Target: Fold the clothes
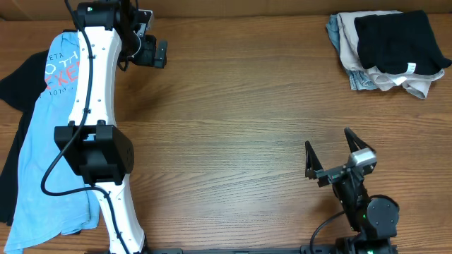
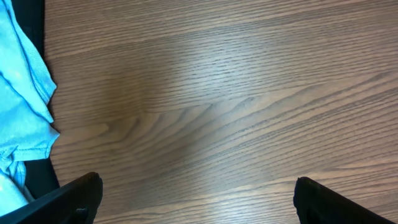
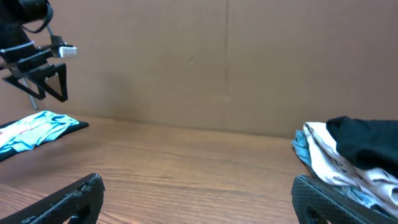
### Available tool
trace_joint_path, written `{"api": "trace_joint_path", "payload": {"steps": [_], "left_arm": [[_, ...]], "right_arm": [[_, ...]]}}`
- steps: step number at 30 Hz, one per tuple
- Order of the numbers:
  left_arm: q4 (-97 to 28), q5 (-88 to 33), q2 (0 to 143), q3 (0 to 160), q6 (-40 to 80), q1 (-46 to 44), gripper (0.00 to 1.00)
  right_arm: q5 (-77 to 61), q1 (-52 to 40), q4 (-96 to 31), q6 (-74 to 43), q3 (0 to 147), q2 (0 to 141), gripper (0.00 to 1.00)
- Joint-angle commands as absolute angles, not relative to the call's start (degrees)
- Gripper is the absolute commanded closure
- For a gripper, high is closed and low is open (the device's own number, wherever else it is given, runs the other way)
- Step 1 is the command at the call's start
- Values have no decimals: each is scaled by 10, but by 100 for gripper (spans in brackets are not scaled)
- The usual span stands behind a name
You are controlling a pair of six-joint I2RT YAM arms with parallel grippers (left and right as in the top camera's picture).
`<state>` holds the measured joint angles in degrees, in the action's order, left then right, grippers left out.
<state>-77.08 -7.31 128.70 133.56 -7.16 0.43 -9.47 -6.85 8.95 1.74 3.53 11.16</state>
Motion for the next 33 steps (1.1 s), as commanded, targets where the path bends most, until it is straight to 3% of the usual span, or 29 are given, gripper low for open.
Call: {"api": "trace_joint_path", "payload": {"steps": [1, 21, 33], "left_arm": [[-771, -79, 1294, 1340, -62, 7, 0], [-771, -79, 1294, 1340, -62, 7, 0], [-771, -79, 1294, 1340, -62, 7, 0]], "right_arm": [[-72, -70, 87, 20, 4, 74, 0], [-56, -66, -47, 20, 5, 2, 0], [-50, -66, -44, 20, 5, 2, 0]]}}
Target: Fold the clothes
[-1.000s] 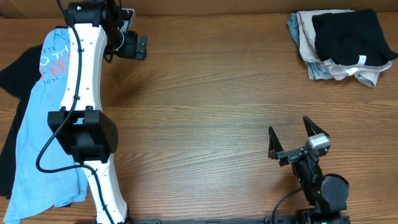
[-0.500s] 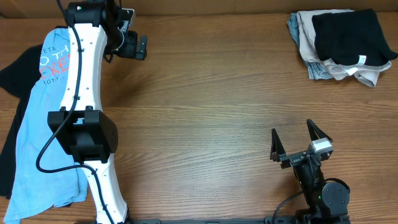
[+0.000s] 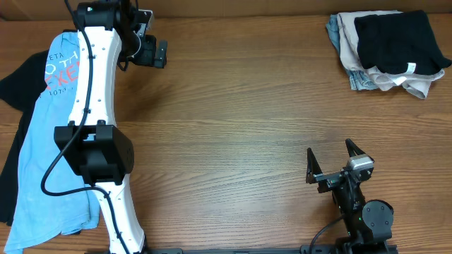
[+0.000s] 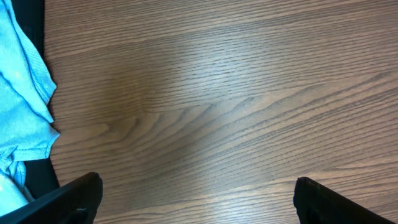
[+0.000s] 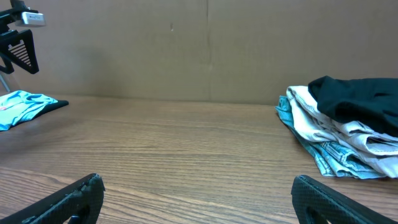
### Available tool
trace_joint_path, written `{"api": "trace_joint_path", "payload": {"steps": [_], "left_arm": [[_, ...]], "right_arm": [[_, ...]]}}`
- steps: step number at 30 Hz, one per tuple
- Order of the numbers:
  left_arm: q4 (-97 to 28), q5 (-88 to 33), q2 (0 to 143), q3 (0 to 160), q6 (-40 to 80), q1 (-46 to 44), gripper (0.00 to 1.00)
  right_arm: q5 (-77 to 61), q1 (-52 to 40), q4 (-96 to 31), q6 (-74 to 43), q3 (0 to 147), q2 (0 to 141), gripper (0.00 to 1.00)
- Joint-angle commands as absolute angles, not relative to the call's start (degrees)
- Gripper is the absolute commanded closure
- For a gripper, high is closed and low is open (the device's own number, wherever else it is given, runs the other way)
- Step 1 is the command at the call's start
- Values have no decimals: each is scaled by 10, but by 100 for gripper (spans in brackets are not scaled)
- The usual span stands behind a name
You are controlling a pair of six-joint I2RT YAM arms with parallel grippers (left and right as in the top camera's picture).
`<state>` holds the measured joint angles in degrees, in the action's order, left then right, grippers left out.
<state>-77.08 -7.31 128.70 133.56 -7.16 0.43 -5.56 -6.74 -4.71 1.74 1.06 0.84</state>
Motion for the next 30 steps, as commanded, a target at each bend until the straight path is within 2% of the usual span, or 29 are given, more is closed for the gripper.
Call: {"api": "trace_joint_path", "payload": {"steps": [1, 30], "left_arm": [[-771, -79, 1294, 1340, -62, 7, 0], [-771, -79, 1273, 1340, -62, 6, 0]], "right_arm": [[-50, -66, -44, 20, 5, 2, 0], [-50, -66, -44, 20, 5, 2, 0]]}}
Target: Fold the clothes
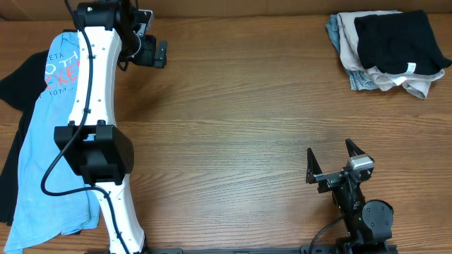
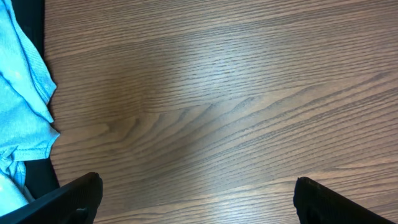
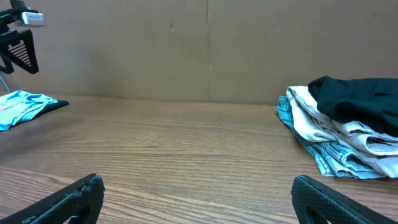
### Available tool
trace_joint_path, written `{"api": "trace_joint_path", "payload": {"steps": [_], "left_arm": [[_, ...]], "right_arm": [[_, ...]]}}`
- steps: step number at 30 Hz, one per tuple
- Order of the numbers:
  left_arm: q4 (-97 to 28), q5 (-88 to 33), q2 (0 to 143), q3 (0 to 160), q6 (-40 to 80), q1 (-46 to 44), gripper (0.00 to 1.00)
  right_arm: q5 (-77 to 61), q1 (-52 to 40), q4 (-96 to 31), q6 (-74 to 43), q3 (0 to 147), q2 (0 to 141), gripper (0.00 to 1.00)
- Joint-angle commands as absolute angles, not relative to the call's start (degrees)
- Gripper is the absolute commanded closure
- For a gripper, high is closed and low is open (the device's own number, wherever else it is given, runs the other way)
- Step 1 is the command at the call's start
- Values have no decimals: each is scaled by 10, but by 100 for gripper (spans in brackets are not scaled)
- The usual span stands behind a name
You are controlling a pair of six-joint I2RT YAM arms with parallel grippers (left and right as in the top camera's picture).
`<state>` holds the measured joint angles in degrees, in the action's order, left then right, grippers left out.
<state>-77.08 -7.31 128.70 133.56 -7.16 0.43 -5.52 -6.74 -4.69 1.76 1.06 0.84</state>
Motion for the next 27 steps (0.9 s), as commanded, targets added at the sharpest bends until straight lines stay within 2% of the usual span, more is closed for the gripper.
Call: {"api": "trace_joint_path", "payload": {"steps": [1, 13, 22, 27], "left_arm": [[-771, -79, 1261, 1340, -62, 4, 0], [-764, -79, 1031, 1287, -62, -7, 0], [-759, -53, 809, 974, -64, 15, 0], [-634, -86, 685, 772, -55, 38, 0]], "right_arm": [[-50, -66, -44, 20, 5, 2, 0], [-50, -66, -44, 20, 5, 2, 0], [-50, -66, -44, 20, 5, 2, 0], [-50, -66, -44, 20, 5, 2, 0]]}}
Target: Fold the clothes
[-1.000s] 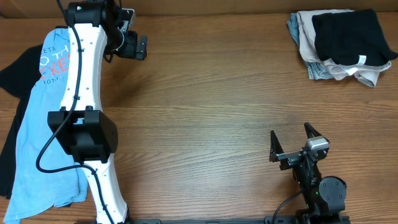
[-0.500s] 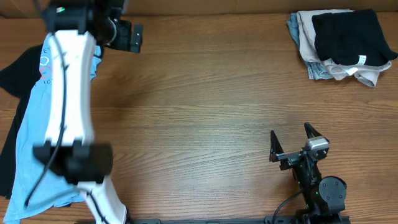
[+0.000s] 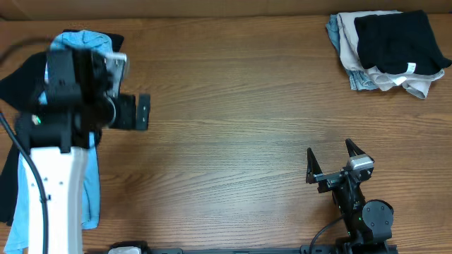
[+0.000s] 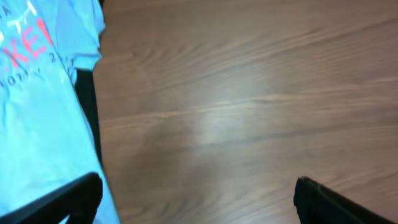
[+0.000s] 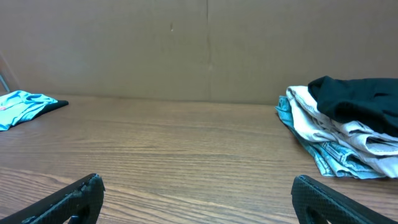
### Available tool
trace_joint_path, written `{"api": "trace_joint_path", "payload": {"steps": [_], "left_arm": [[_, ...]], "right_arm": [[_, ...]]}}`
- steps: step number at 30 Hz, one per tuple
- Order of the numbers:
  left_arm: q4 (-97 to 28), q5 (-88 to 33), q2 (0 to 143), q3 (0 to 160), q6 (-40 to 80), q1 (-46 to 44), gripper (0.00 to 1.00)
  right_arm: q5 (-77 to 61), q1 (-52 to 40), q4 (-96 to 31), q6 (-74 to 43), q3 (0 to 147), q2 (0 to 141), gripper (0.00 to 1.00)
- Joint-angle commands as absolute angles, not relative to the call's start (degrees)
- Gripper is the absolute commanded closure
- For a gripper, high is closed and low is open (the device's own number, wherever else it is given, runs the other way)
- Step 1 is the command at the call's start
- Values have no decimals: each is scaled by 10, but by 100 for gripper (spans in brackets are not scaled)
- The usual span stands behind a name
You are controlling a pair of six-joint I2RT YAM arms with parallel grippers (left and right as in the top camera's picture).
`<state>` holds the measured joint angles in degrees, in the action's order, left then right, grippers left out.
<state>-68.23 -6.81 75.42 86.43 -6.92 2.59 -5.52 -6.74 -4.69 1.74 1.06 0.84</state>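
Note:
A light blue T-shirt (image 3: 83,41) with red lettering lies along the table's left side on a black garment (image 3: 17,79). My left arm partly covers both. In the left wrist view the blue T-shirt (image 4: 37,106) fills the left side, with a strip of the black garment (image 4: 88,118) at its edge. My left gripper (image 3: 141,111) hangs open over bare wood just right of the shirt, holding nothing. My right gripper (image 3: 329,149) is open and empty low near the front right. Its wrist view shows the gripper (image 5: 200,202) facing across the table.
A pile of folded clothes (image 3: 387,44), black on top of white and teal pieces, lies at the back right corner; the same pile (image 5: 348,130) appears in the right wrist view. A brown cardboard wall (image 5: 205,50) closes the back. Wooden table (image 3: 240,127) between the arms.
My left arm has moved from the back left corner toward the front, its gripper now beside the shirt's middle and still open. The right arm has not moved.
At first my left gripper hovered open at the back left by the shirt's top, and my right gripper was a little farther out over the table. The right gripper then sat lower and nearer the front edge and stayed there. Now the left gripper is farther forward.

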Motion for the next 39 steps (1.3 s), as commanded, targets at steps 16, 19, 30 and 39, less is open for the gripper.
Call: {"api": "trace_joint_path", "payload": {"steps": [16, 19, 30, 39], "left_arm": [[-36, -126, 263, 189, -43, 38, 0], [-10, -118, 204, 143, -42, 38, 0], [98, -96, 93, 22, -43, 38, 0], [50, -90, 36, 3, -43, 38, 0]], "right_arm": [[-50, -66, -44, 20, 5, 2, 0], [-50, -66, -44, 20, 5, 2, 0], [-50, -66, -44, 20, 5, 2, 0], [-50, -66, -44, 20, 5, 2, 0]]}}
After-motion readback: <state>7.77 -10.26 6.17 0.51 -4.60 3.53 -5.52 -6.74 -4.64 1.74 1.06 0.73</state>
